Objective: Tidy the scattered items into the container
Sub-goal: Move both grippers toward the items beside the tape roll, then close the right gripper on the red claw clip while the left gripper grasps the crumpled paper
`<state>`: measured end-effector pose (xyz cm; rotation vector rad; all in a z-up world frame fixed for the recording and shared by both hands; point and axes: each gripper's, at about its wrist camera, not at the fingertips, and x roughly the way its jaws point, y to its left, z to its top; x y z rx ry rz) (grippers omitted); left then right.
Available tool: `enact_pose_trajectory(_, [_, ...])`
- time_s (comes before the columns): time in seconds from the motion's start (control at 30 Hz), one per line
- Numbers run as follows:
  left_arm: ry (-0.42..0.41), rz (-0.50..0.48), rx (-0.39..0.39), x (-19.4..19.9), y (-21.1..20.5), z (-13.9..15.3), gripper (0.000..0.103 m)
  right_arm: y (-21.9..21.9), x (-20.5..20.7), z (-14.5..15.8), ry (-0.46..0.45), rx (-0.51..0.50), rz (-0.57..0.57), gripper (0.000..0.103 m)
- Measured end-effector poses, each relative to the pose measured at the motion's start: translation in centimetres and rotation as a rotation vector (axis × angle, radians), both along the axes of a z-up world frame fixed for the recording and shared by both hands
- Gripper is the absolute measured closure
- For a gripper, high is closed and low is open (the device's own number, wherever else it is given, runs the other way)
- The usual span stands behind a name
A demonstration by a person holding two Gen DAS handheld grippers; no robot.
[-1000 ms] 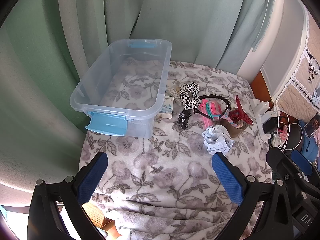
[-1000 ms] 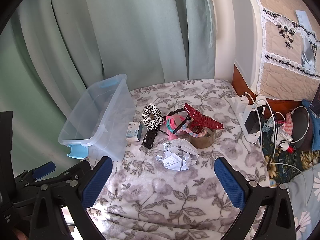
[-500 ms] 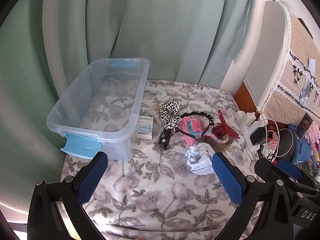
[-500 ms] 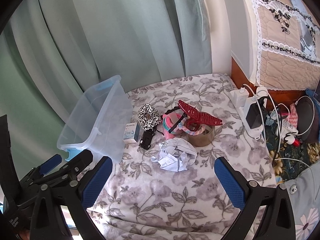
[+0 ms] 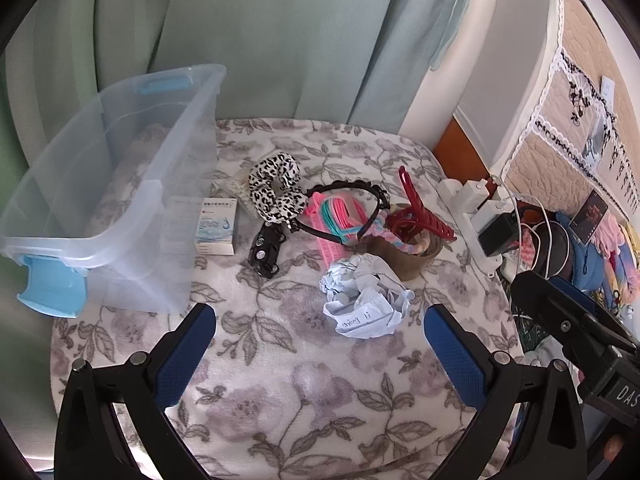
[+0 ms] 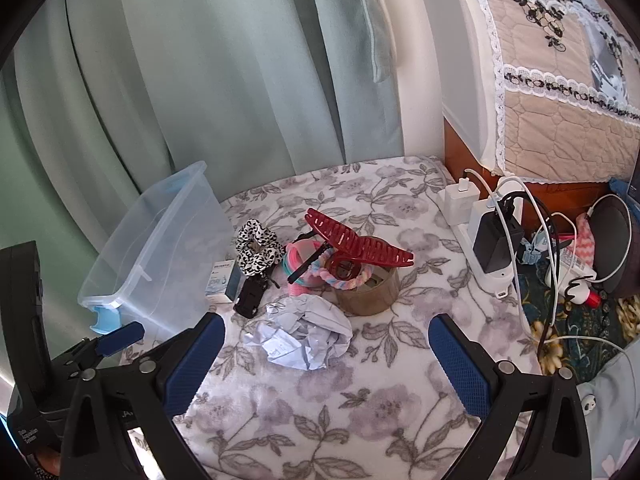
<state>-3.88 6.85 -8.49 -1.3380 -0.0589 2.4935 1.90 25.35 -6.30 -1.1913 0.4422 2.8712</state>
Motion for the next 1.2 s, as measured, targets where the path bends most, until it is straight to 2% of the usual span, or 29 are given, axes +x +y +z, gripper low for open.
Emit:
enact_pose_trajectory(0.13, [-0.054, -0.038, -0.028, -1.0, 1.5, -2.2, 0.0, 0.5, -1.1, -1.4, -0.021, 0.072, 0.008, 0.0])
enact_pose_trajectory(0.2, [-0.087, -0.067, -0.004, -1.5, 2.1, -3.2, 0.0, 0.9, -1.7, -2.3, -0.041, 0.071, 0.021, 0.0])
enact_pose_trajectory(0.27, [-0.099, -0.054, 0.004, -2.0, 2.4, -3.9, 0.0, 1.4, -2.3, -2.9, -0.05, 0.057, 0.027, 0.0])
enact_pose_trajectory(0.4, [-0.113, -0.044, -0.009, -3.3, 3.1, -5.3, 0.0, 2.0, -3.8, -3.8, -0.055, 0.051, 0.04, 0.0])
enact_pose_trajectory(0.53, [-0.182, -0.058, -0.017, -4.3, 3.7, -7.1, 0.0, 2.2, -5.7, -4.4, -0.057, 0.072, 0.063, 0.0])
enact_pose_trajectory(0.83, [-0.22, -0.006, -0.017, -5.6, 3.9, -8.5, 0.0, 2.6, -9.1, -5.9, -0.091, 0.077, 0.093, 0.0])
enact_pose_trajectory(1.0, [-0.224, -0.001, -0.044, -5.7, 4.3, -9.0, 0.0, 2.6, -10.6, -6.4, -0.098, 0.095, 0.109, 0.006])
enact_pose_trajectory(1.07, [-0.222, 0.003, -0.04, -5.9, 4.3, -9.0, 0.0, 2.6, -11.2, -6.6, -0.107, 0.095, 0.113, 0.011])
enact_pose_trajectory(1.13, [-0.218, 0.002, -0.036, -5.9, 4.3, -8.9, 0.002, 2.6, -11.8, -6.8, -0.107, 0.092, 0.122, 0.013])
enact_pose_trajectory(1.2, [-0.217, -0.002, -0.025, -6.1, 4.5, -8.9, 0.008, 2.4, -12.3, -7.0, -0.105, 0.09, 0.137, 0.015])
